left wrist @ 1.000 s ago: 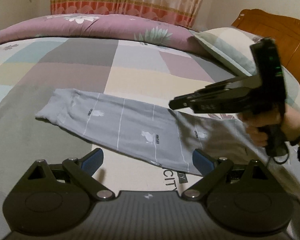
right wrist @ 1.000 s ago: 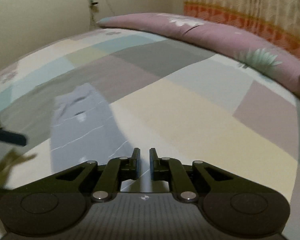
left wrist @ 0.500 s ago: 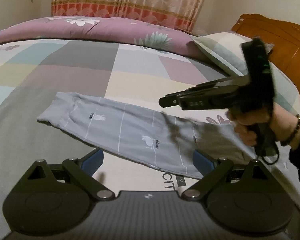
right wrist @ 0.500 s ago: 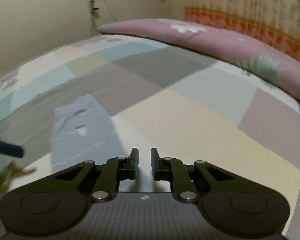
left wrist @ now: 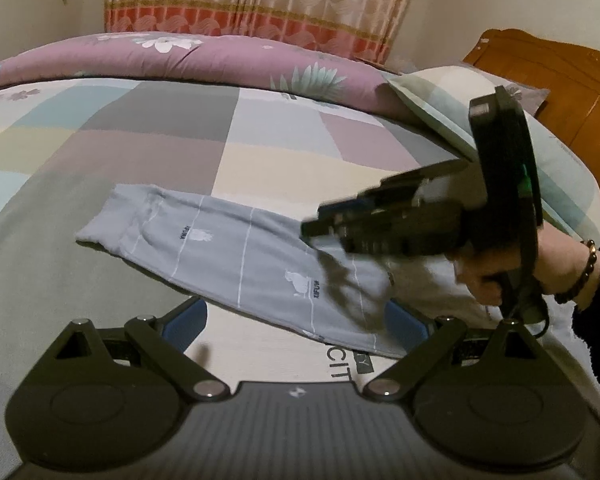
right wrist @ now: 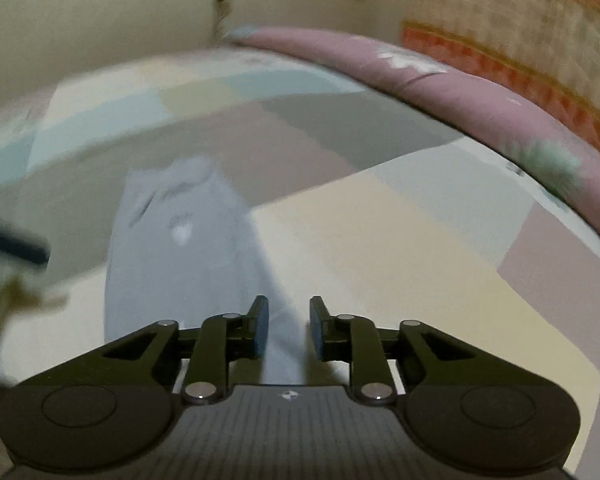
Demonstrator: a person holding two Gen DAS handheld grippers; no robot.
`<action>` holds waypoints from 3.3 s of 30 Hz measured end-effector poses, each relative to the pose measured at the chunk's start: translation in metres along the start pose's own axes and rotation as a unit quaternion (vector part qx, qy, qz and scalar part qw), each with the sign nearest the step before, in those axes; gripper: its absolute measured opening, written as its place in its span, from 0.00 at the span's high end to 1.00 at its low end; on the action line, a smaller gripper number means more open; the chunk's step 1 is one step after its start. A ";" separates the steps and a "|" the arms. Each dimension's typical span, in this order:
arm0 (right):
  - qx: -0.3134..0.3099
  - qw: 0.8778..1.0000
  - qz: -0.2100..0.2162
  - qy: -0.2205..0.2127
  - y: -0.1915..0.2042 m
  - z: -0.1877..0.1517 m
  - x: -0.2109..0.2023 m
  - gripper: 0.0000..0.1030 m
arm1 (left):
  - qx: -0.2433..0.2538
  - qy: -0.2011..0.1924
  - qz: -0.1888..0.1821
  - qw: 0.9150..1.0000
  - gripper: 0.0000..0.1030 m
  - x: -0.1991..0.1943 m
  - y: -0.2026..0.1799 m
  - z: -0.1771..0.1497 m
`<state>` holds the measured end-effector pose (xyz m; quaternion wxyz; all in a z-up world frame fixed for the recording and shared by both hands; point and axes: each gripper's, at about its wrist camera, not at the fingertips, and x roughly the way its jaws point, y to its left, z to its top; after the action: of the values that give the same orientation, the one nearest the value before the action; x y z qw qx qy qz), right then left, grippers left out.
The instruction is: Fold clothes
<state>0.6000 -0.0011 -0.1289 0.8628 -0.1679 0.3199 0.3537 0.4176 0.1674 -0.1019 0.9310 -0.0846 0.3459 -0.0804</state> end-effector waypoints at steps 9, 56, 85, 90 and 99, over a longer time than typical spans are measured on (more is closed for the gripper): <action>-0.020 1.000 0.002 0.005 0.014 -0.005 0.007 0.73 | -0.004 -0.001 0.000 1.000 0.07 0.000 0.003 0.001; -0.027 0.997 0.075 0.001 0.060 0.054 0.070 0.80 | -0.065 -0.013 0.027 0.997 0.07 -0.024 0.068 0.000; 0.117 0.991 -0.054 0.039 -0.093 -0.107 -0.105 0.72 | -0.002 0.009 -0.005 1.000 0.07 0.008 0.003 -0.003; 0.105 0.993 -0.029 0.037 -0.084 -0.119 -0.090 0.74 | 0.014 0.017 -0.002 1.000 0.07 0.013 -0.005 -0.006; 0.106 0.990 -0.098 0.004 -0.076 -0.109 -0.099 0.98 | 0.011 0.020 0.002 1.000 0.07 0.015 -0.003 -0.007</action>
<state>0.5536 -0.1603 -0.1378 0.9049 -0.1072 0.3408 0.2313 0.4237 0.1610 -0.1159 0.9248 -0.0715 0.3641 -0.0841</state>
